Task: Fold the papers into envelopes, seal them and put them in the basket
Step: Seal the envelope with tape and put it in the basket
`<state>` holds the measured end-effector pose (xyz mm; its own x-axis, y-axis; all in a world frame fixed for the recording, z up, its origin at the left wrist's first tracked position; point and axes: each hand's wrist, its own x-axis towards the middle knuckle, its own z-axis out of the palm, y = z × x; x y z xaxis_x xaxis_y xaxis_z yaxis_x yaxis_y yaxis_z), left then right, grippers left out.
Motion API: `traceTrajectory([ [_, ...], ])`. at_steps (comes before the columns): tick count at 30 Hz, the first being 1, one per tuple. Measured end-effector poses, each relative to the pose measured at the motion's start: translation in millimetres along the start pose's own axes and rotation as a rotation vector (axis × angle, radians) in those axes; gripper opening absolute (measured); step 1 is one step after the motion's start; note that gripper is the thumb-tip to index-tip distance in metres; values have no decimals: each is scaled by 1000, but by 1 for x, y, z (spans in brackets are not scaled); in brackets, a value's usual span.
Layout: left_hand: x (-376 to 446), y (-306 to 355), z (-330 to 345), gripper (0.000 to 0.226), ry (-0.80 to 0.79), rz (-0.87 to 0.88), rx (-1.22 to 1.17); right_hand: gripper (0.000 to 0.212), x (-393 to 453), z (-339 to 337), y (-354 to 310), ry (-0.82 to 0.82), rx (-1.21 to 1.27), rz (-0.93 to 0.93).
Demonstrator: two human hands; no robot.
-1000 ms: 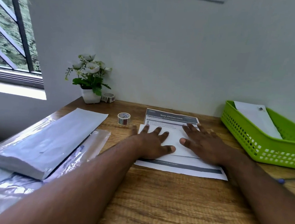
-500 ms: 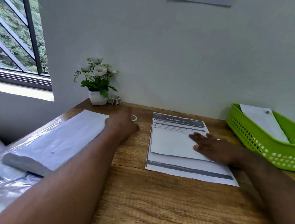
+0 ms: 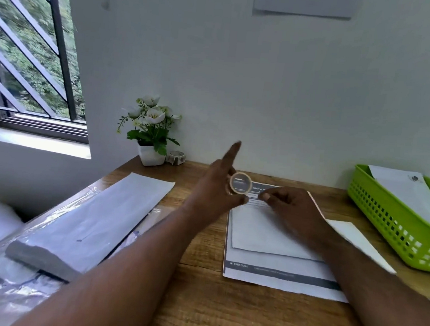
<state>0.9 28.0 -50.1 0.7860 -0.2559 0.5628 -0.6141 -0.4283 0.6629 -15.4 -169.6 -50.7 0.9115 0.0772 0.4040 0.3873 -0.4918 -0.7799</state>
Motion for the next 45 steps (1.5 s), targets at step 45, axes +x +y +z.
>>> traceTrajectory([
  [45,-3,13,24,96,43,221,41,26,-6,9,-6,170,291,-95],
])
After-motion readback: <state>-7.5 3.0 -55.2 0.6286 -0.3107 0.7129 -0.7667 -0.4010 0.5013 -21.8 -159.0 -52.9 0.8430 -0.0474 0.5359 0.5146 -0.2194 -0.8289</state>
